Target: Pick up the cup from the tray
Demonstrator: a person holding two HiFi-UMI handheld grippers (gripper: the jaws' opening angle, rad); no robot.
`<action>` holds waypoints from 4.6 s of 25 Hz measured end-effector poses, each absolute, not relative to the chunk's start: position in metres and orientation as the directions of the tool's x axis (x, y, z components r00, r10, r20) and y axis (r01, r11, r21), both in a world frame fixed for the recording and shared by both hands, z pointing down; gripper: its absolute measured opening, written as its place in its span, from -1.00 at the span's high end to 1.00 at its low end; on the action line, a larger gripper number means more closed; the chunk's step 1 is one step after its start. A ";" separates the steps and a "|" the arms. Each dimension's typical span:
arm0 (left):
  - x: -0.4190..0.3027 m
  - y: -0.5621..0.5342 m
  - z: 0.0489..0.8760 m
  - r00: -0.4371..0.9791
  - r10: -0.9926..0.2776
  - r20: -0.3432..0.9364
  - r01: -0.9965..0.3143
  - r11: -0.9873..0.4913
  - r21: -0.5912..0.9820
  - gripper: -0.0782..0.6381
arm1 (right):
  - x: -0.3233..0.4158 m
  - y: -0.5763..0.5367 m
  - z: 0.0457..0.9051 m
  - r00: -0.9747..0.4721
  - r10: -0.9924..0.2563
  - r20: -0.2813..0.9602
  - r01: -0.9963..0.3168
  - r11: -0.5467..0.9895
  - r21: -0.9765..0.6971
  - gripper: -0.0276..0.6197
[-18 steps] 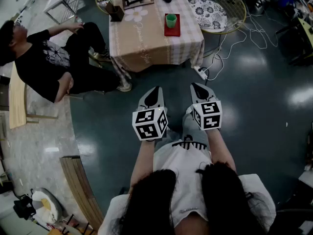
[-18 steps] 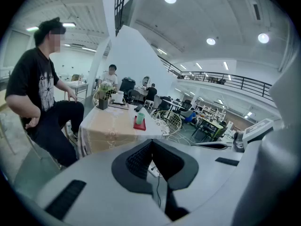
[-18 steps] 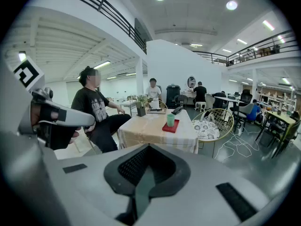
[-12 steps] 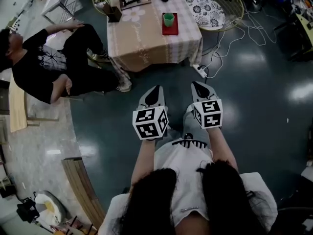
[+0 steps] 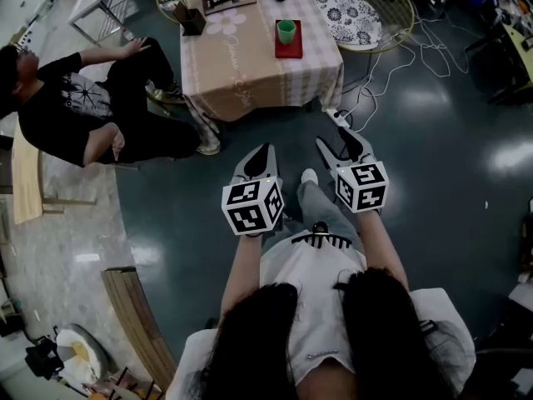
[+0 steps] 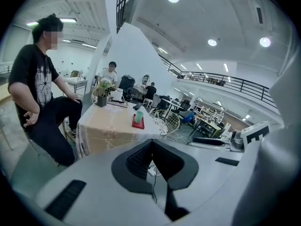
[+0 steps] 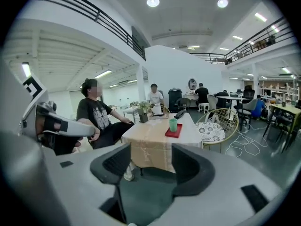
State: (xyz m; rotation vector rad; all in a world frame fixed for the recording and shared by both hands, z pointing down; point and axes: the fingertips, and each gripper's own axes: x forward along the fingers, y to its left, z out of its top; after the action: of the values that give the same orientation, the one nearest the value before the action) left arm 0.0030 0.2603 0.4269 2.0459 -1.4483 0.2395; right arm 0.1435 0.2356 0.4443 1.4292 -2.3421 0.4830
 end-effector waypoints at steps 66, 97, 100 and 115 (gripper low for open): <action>-0.136 -0.169 0.537 0.227 -0.636 0.737 -0.950 0.020 0.310 0.76 | -0.014 -0.211 0.592 -0.425 -0.192 0.885 -0.382 0.924 0.018 -0.09; -0.170 -0.181 0.537 0.221 -0.668 0.710 -0.947 0.028 0.321 0.76 | -0.125 -0.197 0.634 -0.405 -0.122 0.906 -0.185 0.982 0.049 -0.09; -0.170 -0.180 0.534 0.225 -0.671 0.707 -0.948 0.017 0.318 0.76 | -0.127 -0.192 0.630 -0.425 -0.090 0.900 -0.178 0.984 0.014 -0.09; -0.150 -0.189 0.517 0.289 -0.712 0.641 -0.932 -0.057 0.357 0.76 | -0.090 -0.216 0.528 -0.733 -0.272 0.623 -0.524 0.810 -0.263 -0.06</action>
State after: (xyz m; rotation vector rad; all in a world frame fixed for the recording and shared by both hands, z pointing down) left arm -0.1499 -0.1890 0.5172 1.8247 -1.4807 0.3811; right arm -0.0899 -0.2161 0.5277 0.5859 -2.4137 0.5764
